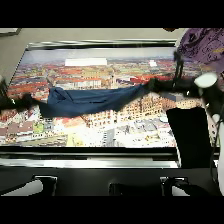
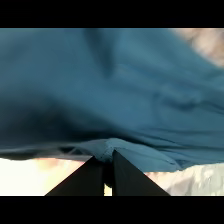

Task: Fold the clothes and pants, and hang the long-sleeved shirts on hangers.

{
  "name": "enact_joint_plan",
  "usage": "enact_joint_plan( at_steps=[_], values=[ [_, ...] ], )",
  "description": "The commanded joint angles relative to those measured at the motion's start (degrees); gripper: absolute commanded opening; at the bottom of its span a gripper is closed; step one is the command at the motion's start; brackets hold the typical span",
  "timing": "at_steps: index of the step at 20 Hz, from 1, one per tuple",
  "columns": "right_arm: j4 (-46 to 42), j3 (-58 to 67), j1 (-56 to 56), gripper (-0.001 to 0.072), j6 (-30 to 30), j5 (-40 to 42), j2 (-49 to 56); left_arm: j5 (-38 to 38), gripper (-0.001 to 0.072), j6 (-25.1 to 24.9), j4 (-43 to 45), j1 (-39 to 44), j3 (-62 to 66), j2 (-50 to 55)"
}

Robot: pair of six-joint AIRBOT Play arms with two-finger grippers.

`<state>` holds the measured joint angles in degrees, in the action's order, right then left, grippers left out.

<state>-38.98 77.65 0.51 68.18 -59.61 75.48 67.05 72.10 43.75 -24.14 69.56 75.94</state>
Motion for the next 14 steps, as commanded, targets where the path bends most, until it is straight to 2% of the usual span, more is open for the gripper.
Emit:
enact_joint_plan(
  at_steps=[1,4,6,8,11,14],
  values=[
    [-8.3,20.2,-1.9,0.0024,5.5,3.2,-0.3,-5.2,0.0012,6.3,3.1,6.8,25.4,-0.1],
    [-16.3,38.9,-1.7,0.0024,9.2,-1.6,-1.2,-4.3,0.0012,11.6,11.4,7.5,47.5,-0.6],
    [-20.2,45.8,-1.7,0.0023,12.5,-4.1,-4.9,-3.0,0.0012,15.1,17.9,7.3,55.3,-3.8],
    [-23.5,45.8,-1.7,0.0022,14.9,-5.1,-12.0,-3.0,0.0012,16.0,23.4,7.3,52.8,-11.2],
    [-28.8,45.8,-1.7,0.0022,22.0,-8.0,-21.2,-2.9,0.0013,21.1,30.7,7.3,43.8,-22.8],
    [-30.4,45.8,-1.7,0.0022,27.1,-9.2,-24.9,-3.0,0.0013,24.5,33.7,7.3,39.8,-28.3]
  ],
)
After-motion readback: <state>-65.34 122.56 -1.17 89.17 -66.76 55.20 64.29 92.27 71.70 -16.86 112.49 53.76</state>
